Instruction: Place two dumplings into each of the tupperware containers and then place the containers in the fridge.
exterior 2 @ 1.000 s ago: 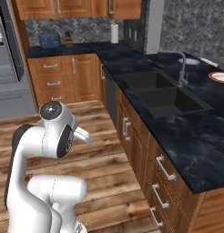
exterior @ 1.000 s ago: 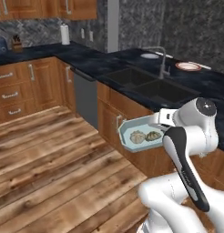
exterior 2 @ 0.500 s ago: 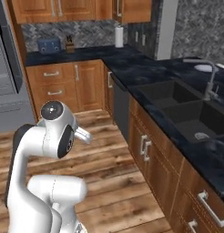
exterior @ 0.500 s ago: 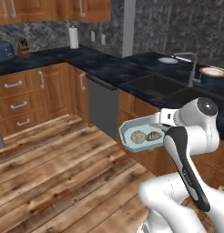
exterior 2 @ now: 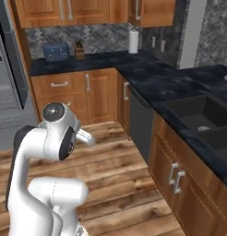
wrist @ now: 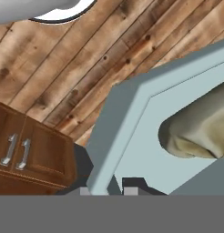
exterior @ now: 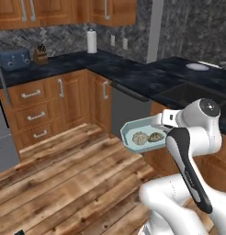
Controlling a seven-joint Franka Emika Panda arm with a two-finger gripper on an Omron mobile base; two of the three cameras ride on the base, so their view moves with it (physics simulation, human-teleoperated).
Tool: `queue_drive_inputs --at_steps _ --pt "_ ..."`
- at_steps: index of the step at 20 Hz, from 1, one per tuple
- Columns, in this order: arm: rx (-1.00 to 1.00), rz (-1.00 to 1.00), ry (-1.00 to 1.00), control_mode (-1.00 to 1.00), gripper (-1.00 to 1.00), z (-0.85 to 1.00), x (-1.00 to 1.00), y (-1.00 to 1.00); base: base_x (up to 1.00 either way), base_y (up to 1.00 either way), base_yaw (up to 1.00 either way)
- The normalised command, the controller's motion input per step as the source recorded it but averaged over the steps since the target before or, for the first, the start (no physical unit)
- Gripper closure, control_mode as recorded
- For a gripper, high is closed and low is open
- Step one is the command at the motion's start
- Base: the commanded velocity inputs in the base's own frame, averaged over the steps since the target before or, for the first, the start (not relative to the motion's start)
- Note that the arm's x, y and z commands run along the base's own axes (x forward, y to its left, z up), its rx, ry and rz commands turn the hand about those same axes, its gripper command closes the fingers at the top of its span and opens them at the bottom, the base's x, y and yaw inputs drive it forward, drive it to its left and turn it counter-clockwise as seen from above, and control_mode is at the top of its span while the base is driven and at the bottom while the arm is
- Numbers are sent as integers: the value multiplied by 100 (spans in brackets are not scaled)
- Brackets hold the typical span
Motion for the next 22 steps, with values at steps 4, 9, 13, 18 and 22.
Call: queue_drive_inputs --at_steps 4,9,13,18,22 --pt "0 0 0 100 100 0 0 0 100 100 7" --pt "0 0 0 100 100 0 0 0 95 100 17" --pt "0 0 0 100 100 0 0 0 86 100 24" --pt "0 0 0 100 100 0 0 0 65 97 30" --pt "0 0 0 100 100 0 0 0 63 89 30"
